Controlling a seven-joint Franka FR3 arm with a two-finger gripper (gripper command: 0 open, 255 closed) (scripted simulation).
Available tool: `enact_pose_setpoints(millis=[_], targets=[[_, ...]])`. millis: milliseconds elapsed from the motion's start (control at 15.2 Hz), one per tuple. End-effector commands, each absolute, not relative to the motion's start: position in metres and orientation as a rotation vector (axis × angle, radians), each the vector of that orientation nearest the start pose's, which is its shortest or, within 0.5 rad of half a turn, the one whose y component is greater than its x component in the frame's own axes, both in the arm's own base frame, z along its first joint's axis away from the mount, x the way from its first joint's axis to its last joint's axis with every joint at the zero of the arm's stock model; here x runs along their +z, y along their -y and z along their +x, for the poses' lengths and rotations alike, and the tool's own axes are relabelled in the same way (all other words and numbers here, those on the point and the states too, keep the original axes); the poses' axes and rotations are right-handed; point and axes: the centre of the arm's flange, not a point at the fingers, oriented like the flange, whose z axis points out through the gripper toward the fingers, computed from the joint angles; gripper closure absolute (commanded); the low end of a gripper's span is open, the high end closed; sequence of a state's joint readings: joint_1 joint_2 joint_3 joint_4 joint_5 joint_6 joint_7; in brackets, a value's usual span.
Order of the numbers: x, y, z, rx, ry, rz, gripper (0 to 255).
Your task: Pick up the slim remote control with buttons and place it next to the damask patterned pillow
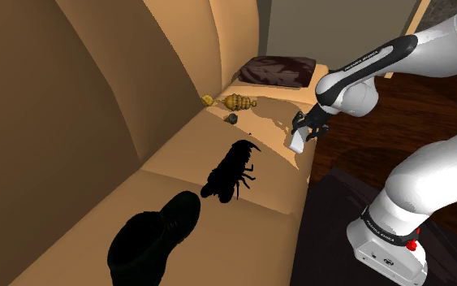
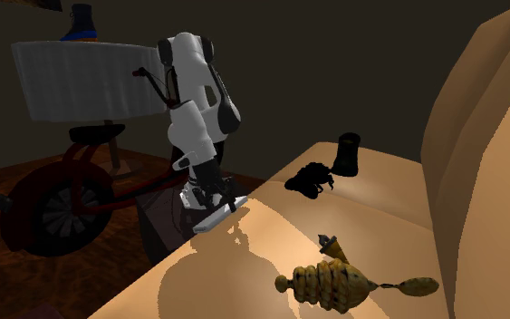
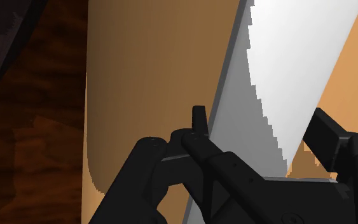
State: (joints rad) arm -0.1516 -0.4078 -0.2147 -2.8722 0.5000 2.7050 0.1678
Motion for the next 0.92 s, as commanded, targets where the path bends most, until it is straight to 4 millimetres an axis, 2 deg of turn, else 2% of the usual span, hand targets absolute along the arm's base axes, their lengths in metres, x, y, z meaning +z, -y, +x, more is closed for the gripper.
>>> enact_pose_setpoints(millis=[0, 66, 858], targets=[[0.318, 0.138, 0.336, -0.337, -1.29, -2.485, 255], [0.318, 0.138, 0.336, -0.337, -1.29, -2.485, 255], [0.381, 0.138, 0.336, -0.337, -1.29, -2.485, 255]])
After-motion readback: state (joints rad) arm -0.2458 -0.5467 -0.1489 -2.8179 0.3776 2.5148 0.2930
